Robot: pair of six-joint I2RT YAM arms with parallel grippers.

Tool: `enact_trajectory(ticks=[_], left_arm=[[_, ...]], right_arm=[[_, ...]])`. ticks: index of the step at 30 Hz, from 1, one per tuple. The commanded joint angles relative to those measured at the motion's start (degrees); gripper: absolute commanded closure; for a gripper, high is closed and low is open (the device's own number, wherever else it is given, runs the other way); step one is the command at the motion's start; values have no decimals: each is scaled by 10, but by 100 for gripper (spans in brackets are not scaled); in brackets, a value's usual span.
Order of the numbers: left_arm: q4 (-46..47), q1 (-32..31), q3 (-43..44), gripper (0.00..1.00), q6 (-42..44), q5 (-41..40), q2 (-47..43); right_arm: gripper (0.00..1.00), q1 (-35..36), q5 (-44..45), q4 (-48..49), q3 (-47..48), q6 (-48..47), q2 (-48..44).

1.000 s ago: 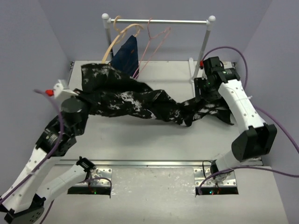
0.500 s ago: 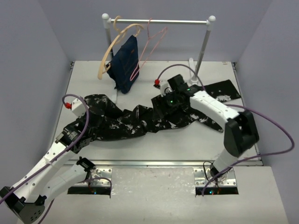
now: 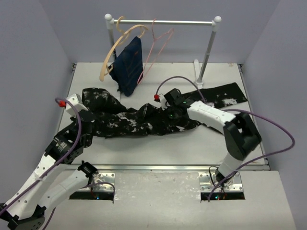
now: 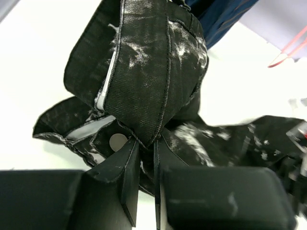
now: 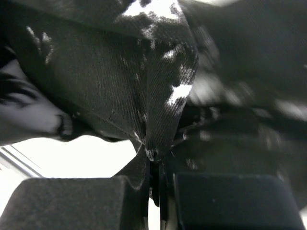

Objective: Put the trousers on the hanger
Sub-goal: Flatten out the trousers at the center of the board.

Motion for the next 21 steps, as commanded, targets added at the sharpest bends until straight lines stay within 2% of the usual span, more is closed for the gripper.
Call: enact_trajectory(ticks=[1, 4, 8, 9, 10, 12, 14, 17, 21], left_arm=[[59, 1, 66, 100, 87, -29, -16], [36, 1, 94, 100, 88, -84, -22], [16, 1, 124, 100, 91, -159, -22], [14, 1, 130, 100, 92, -173, -21], [11, 1, 136, 100, 93, -188, -20], [12, 1, 143, 100, 97, -218, -17], [27, 1, 142, 100, 112, -222, -15], [39, 1, 135, 100, 117, -216, -18], [53, 1, 123, 100, 109, -209, -46]], right_arm=[[100, -2, 189, -61, 2, 50, -182], [100, -1, 238, -130, 39, 57, -237], [99, -2, 182, -141, 48, 38, -299], [99, -2, 191, -146, 46, 40, -305], [100, -2, 213, -155, 44, 46, -308], [100, -8, 335, -163, 32, 51, -317], [100, -32, 411, -161, 31, 49, -316], [100, -96, 414, -159, 68, 29, -295], [100, -113, 431, -146, 149, -3, -239]])
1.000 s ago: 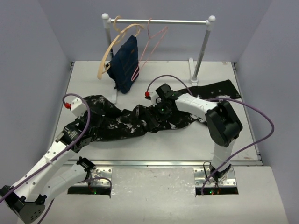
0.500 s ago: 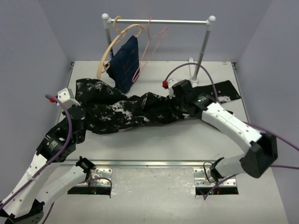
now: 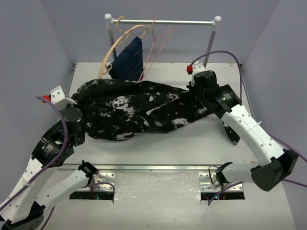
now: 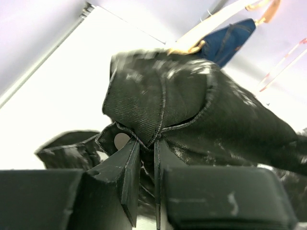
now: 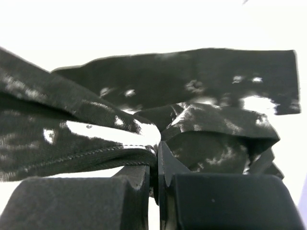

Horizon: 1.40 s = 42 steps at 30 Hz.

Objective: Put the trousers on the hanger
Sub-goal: Flatten out the trousers at the center of the board.

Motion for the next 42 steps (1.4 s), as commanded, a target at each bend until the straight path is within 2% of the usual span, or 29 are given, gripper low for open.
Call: enact_trajectory(ticks=[1, 4, 8, 9, 10, 11, 13, 14, 15, 16, 19, 23, 28, 33, 37, 42], left_arm=[[38, 15, 3, 100, 25, -121, -46], [24, 16, 5, 100, 11, -122, -47], [-19, 15, 12, 100, -25, -139, -22], [-29, 15, 13, 100, -34, -143, -16], [-47, 15, 19, 100, -47, -151, -9], [-63, 15, 24, 100, -59, -160, -1], [-83, 15, 37, 100, -73, -183, 12], [-98, 15, 46, 100, -82, -196, 18], [-108, 15, 53, 100, -88, -201, 23], [-124, 15, 60, 100, -94, -208, 28], [-142, 15, 83, 100, -101, -223, 41], [-129, 15, 94, 100, -80, -222, 39], [-118, 15, 92, 100, -65, -225, 27], [-95, 15, 90, 100, -35, -218, 15], [-92, 15, 96, 100, -22, -215, 11], [-77, 15, 89, 100, -2, -200, 8]], right_arm=[[100, -48, 155, -1, 84, -69, 44], [100, -48, 129, 72, 131, -148, 114], [100, -48, 103, 119, 215, -223, 242], [95, -48, 83, 107, 253, -226, 268], [59, -47, 48, 49, 296, -197, 307], [30, -47, 20, 1, 327, -170, 336], [20, -48, 16, -23, 294, -121, 319], [10, -48, 11, -22, 237, -82, 301], [8, -48, -1, -19, 192, -57, 274], [2, -48, -29, 3, 98, -23, 215], [1, -78, -44, 53, -64, 36, 117], [1, -174, -105, 82, -195, 81, 74], [2, -178, -119, 52, -196, 55, 157], [6, -112, -120, 43, -205, 47, 220], [8, -58, -119, 33, -213, 57, 224], [11, -33, -104, 30, -221, 56, 211]])
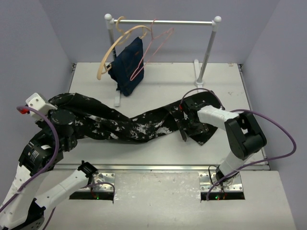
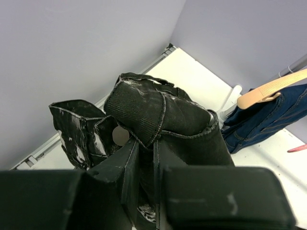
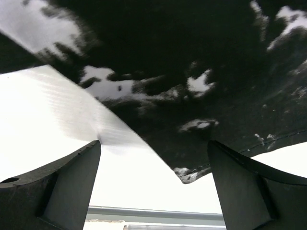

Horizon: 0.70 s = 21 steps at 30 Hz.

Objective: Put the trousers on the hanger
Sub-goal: Flatten out the trousers at the center of the board.

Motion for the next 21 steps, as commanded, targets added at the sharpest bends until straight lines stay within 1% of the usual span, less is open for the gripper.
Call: enact_trajectory(ticks=[1, 3, 5, 6, 8, 9, 10, 11, 12, 14, 16, 18, 20, 21], left_arm=[[64, 6, 22, 99, 27, -9, -10], [69, 6, 19, 99, 28, -4, -11], [75, 6, 18, 99, 29, 3, -12], [77, 6, 17, 99, 31, 6, -12], [79, 6, 19, 99, 32, 8, -10], [79, 7, 22, 99, 33, 9, -9], [79, 6, 23, 99, 34, 10, -8], [79, 6, 25, 99, 35, 10, -9], [79, 6, 26, 99, 35, 10, -9], [81, 6, 24, 99, 35, 9, -16], [88, 6, 18, 99, 36, 9, -24], [101, 6, 11, 99, 39, 7, -31], [103, 6, 6, 99, 37, 4, -33], [100, 6, 3, 99, 32, 0, -32]], right_arm=[[12, 11, 3, 0, -6, 3, -26], [19, 11, 10, -1, -11, 1, -7], [34, 11, 33, 4, -18, 5, 16], [43, 11, 44, 10, -20, 5, 25], [73, 11, 58, 11, -18, 4, 34], [78, 11, 61, 7, -15, 2, 36], [93, 11, 57, -1, -10, -2, 34], [99, 11, 56, -2, -10, -2, 30], [100, 12, 55, -19, -2, -1, 22], [100, 17, 70, -47, 6, 11, -27], [100, 16, 107, -69, 20, 18, -104], [100, 7, 153, -77, 47, 11, -148], [100, -23, 150, -76, 87, -7, -171], [100, -66, 127, -75, 130, -28, -173]])
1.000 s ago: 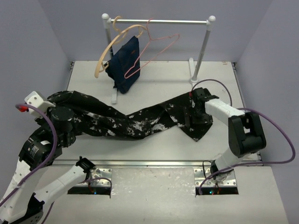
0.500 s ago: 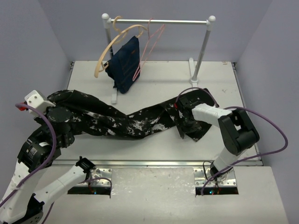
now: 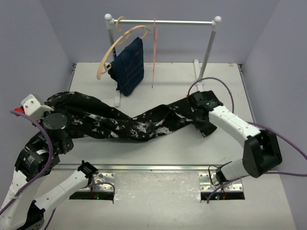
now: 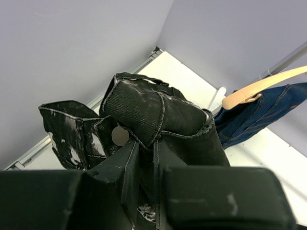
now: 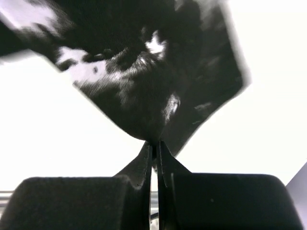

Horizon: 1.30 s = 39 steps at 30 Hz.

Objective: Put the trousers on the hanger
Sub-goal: Flatten out the trousers at the center of the board.

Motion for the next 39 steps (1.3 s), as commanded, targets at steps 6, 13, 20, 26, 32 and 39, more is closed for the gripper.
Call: enact_trajectory(ticks=[6, 13, 20, 26, 32, 39], left_arm=[[67, 6, -17, 100, -16, -29, -11], [39, 6, -24, 100, -59, -23, 7], [46, 7, -40, 100, -73, -13, 25], [47, 7, -29, 100, -73, 1, 31], [41, 6, -19, 100, -57, 9, 4], [135, 6, -10, 100, 81, 84, -41]], right_arm=[[100, -180, -13, -29, 418, -111, 112], [31, -177, 61, -80, 732, -105, 354], [19, -147, -177, 185, 125, -43, 18], [9, -150, -185, 230, -4, 17, -8], [8, -170, -161, 223, 51, 43, 126], [53, -187, -190, 248, 74, 86, 208]])
